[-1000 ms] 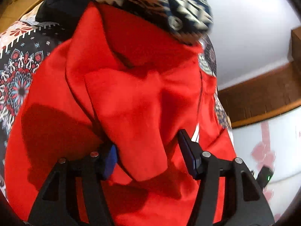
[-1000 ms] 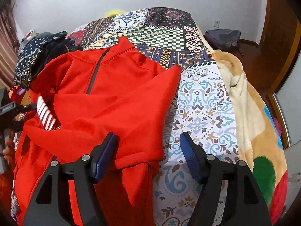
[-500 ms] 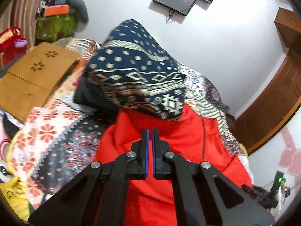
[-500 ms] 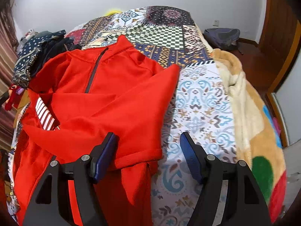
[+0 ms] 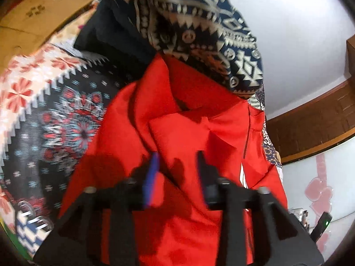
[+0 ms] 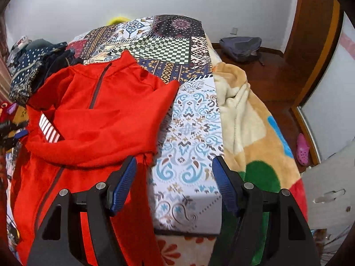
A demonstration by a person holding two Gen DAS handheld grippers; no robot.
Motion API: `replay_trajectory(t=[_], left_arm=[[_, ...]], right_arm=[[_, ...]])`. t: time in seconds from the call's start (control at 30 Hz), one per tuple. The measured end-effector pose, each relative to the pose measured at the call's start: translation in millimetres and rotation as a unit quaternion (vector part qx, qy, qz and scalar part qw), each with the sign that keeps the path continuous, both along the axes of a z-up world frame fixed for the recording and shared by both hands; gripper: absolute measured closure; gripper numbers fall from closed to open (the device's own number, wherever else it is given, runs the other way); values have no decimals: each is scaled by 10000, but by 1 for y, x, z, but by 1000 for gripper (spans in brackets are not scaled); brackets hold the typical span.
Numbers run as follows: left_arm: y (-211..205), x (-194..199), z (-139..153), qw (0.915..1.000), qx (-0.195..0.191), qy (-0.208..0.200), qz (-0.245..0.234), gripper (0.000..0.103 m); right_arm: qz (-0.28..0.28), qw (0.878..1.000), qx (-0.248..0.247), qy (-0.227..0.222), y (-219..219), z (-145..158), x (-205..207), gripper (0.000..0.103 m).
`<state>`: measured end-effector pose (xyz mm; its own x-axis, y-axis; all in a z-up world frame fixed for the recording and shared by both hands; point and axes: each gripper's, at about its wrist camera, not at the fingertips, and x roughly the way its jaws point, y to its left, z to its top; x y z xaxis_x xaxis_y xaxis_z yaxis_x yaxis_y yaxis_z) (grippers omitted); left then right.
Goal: Fold large clothes
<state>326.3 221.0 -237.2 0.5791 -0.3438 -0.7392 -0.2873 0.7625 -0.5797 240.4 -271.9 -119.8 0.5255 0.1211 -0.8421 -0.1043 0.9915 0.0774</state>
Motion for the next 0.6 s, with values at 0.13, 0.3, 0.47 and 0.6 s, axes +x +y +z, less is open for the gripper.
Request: replay_trajectory(t=[0.13,0.3,0.47,0.6], left_arm=[[-7,21,-20,9991,249,329,20,61],[-16,29,-24,9977,573,355,-5,74],[-32,25,6,9944,1024,99,-230,95],[-41,16,44,9931,1113,-305,-200,97]], right_arm=[[131,9999,-89,67,3,-5,-2,36],[236,9995,-122,174,10,-17,5,36],[394,9989,-197,189,22,-21,20,36],[419,9988,-229,131,30,-25,30,37]])
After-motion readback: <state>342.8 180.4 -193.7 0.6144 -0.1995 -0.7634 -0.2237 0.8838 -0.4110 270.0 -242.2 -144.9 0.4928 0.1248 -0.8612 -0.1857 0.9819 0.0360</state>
